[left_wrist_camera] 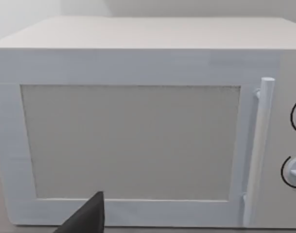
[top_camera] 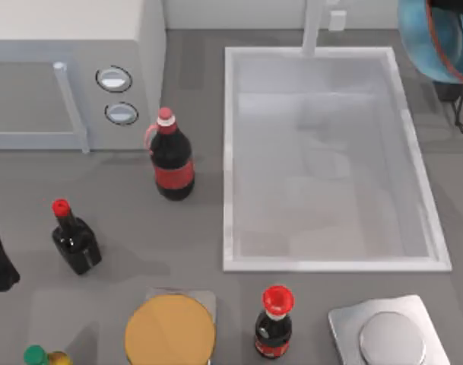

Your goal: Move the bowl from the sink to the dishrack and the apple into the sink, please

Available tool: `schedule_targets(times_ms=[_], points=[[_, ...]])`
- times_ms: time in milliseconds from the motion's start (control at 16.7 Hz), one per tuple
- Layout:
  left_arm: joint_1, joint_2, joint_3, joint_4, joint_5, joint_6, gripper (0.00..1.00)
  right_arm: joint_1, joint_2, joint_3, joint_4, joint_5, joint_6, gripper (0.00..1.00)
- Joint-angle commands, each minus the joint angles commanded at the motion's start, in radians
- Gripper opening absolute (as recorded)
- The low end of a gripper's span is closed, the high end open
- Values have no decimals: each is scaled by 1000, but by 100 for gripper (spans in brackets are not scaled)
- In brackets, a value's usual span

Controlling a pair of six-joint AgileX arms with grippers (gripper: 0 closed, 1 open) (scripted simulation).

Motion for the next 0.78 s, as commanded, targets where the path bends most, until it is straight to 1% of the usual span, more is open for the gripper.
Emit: schedule_targets(times_ms=[180, 360, 540, 780], points=[[0, 0, 0, 0, 0, 0, 100, -282, -53, -73, 302, -80, -145, 0], [0, 0, 0, 0, 0, 0, 100, -500, -113, -160, 560, -152, -276, 0], [0, 0, 0, 0, 0, 0, 100, -636, -185, -261, 753, -219, -390, 0], [0, 0, 0, 0, 0, 0, 100, -729, -290, -393, 901, -287, -517, 0]])
